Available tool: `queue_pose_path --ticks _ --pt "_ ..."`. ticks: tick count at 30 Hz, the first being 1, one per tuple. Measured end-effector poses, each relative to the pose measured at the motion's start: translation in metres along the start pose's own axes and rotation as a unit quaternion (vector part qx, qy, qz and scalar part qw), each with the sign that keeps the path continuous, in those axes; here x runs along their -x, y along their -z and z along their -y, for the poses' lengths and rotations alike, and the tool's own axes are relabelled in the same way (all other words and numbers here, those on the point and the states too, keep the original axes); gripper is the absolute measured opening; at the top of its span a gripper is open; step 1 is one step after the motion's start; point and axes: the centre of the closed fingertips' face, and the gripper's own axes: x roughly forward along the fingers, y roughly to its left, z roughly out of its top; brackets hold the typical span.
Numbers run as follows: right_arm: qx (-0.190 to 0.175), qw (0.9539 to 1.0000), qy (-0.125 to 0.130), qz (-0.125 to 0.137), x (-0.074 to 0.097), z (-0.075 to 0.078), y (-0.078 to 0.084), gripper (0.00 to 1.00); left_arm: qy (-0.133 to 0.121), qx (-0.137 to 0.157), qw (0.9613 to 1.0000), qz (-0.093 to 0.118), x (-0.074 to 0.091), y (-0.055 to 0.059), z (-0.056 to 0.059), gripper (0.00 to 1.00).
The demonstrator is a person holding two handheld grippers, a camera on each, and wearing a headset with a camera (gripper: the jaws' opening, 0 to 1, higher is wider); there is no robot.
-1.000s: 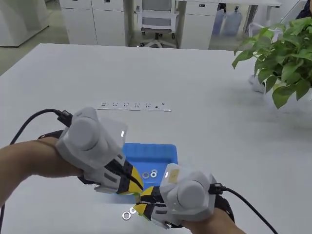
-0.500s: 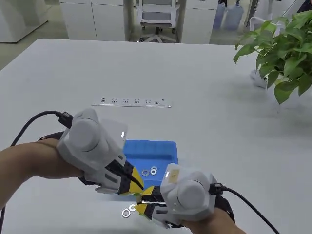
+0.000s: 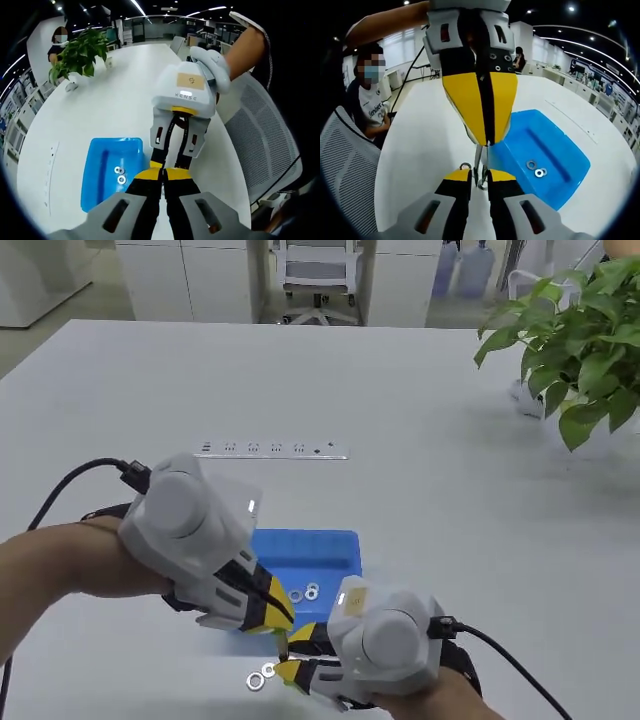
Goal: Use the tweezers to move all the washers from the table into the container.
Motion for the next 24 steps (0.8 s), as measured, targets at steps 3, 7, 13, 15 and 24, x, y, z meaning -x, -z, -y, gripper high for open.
queue_pose_path --ticks 3,7,13,15,24 --pt "-0.004 1.0000 0.002 0.000 -0.0001 0.0013 0.0003 0.12 0.001 -0.001 1.0000 0.001 -0.0012 -0.0007 0.0005 0.05" --pt "-0.010 0.9999 0.005 0.000 0.0001 0.0013 0.0009 0.11 0.001 -0.001 1.0000 0.002 -0.0019 -0.0010 0.0011 0.05" --pt "-0.018 0.9998 0.013 0.001 0.0003 0.0012 0.0005 0.10 0.000 -0.005 1.0000 -0.002 -0.0020 -0.0006 0.0015 0.05" --pt "-0.016 0.9998 0.013 -0.001 0.0005 0.0009 0.0005 0.10 0.000 -0.006 1.0000 -0.003 -0.0018 -0.0005 0.0031 0.05" --pt "-0.007 0.9998 0.016 0.001 0.0080 -0.0010 -0.0046 0.10 -0.003 -0.011 0.9999 -0.003 0.0037 -0.0066 0.0059 0.05"
